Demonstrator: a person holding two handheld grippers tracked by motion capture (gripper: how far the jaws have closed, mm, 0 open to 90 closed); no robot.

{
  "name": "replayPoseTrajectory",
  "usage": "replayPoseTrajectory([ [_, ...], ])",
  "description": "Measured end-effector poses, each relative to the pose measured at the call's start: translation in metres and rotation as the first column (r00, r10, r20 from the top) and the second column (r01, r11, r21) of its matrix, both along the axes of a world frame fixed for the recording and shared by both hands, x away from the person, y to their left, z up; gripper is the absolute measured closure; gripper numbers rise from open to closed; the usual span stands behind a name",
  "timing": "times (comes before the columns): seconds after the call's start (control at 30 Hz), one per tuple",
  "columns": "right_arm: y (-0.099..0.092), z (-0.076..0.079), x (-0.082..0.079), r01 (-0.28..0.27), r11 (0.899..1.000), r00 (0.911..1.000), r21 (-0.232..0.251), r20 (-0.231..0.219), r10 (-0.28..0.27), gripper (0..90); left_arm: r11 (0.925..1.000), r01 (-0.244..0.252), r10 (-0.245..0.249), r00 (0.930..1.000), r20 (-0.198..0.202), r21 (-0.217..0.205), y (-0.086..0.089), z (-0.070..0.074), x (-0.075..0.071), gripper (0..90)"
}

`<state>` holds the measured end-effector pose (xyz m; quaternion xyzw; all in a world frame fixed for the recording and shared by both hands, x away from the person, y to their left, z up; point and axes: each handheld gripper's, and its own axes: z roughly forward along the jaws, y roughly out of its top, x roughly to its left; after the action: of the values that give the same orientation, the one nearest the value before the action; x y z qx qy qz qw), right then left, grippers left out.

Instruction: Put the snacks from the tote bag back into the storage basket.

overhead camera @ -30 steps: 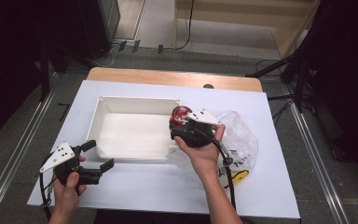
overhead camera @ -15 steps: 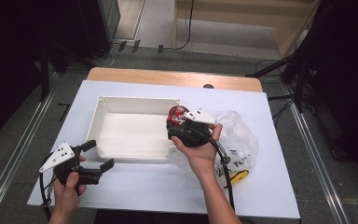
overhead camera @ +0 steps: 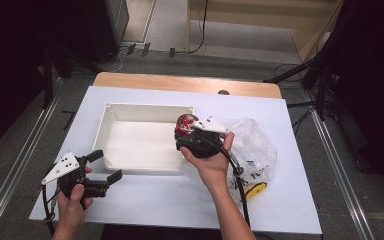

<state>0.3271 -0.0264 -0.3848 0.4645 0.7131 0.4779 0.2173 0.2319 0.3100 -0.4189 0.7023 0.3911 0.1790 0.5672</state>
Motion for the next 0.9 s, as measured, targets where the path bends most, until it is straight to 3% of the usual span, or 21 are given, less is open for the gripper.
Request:
replayPoseTrajectory([
  [0.9,0.0069,-0.0070,-0.0013,-0.033,0.999,0.9994,-0.007,-0.012,0.033,25.9,1.0000,0.001,-0.001,1.0000,-0.004,0.002,-0.0006,-0.0006,0.0010,0.0],
])
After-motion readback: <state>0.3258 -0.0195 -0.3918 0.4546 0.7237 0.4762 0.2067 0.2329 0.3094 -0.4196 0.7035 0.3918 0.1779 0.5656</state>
